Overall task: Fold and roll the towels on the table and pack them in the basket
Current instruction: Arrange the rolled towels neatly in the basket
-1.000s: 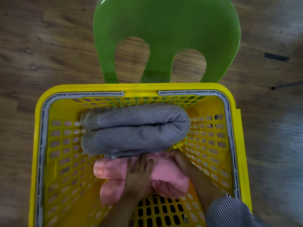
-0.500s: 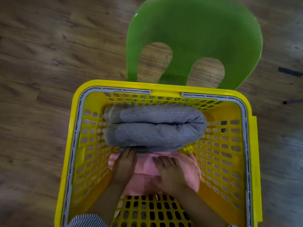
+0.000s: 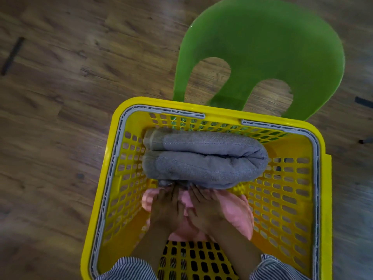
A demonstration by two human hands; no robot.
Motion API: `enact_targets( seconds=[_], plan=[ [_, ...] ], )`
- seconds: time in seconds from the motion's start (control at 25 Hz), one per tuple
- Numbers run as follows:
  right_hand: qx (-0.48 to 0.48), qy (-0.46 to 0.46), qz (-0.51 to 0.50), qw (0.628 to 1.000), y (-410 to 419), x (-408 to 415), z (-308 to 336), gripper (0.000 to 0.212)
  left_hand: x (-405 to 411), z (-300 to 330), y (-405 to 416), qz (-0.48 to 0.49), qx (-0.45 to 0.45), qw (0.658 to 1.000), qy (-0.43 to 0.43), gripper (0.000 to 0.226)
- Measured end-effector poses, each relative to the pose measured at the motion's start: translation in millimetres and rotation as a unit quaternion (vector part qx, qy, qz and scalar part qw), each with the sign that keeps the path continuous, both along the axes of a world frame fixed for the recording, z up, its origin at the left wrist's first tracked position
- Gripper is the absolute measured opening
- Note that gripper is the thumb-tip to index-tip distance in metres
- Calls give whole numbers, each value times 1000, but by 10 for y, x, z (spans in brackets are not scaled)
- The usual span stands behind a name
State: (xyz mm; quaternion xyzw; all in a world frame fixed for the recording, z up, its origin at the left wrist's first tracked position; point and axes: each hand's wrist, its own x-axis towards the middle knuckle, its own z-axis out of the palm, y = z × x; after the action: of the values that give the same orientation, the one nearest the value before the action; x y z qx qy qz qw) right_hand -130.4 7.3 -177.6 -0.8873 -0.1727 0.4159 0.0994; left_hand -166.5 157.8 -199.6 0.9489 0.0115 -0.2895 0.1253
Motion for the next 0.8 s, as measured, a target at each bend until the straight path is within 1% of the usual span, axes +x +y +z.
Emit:
enact_targets(
  seconds=[0.08, 0.16, 0.2, 0.28, 0.32, 0.4, 0.44, 0.48, 0.56, 0.6, 0.64, 0.72, 0.76, 0.8],
  plan=[
    [-15, -7, -16, 1000, -2, 28, 31, 67, 9, 30, 9, -5, -15, 1000, -10, 53],
    [9, -31, 14, 999, -115, 7, 42, 72, -54, 28, 78, -53, -59, 996, -52, 53],
    [16, -49, 28, 998, -214, -5, 86, 76, -92, 18, 135, -85, -72, 992, -63, 59],
    [-14, -69, 28, 997, -497, -62, 153, 81, -118, 22, 255, -110, -61, 991, -42, 73],
    [-32, -77, -1, 997, -673, -88, 168, 81, -91, 51, 287, -113, -50, 992, -26, 73],
    [-52, -55, -103, 992, -972, -139, 218, 78, -17, 65, 255, -120, -45, 991, -33, 62],
    [-43, -21, -149, 988, -1057, -160, 258, 76, 32, 69, 198, -127, -48, 989, -53, 58],
    [-21, -11, -184, 983, -1131, -174, 288, 73, 92, 111, 124, -137, -41, 987, -68, 54],
    [-14, -20, -236, 971, -1197, -155, 324, 67, 178, 165, -9, -144, -12, 984, -107, 42],
    [-17, -14, -242, 970, -1217, -118, 336, 67, 196, 178, -60, -139, -2, 984, -112, 37],
    [-20, 0, -233, 972, -1236, -83, 319, 70, 200, 218, -79, -130, 4, 988, -89, 38],
    [-27, 43, -217, 975, -1226, -11, 318, 76, 169, 283, -64, -118, -13, 990, -72, 46],
    [-23, 61, -211, 975, -1187, 50, 383, 81, 159, 330, -41, -107, -31, 989, -96, 48],
    [-8, 67, -225, 972, -1153, 130, 438, 84, 196, 433, -16, -93, -48, 986, -127, 49]
  ],
)
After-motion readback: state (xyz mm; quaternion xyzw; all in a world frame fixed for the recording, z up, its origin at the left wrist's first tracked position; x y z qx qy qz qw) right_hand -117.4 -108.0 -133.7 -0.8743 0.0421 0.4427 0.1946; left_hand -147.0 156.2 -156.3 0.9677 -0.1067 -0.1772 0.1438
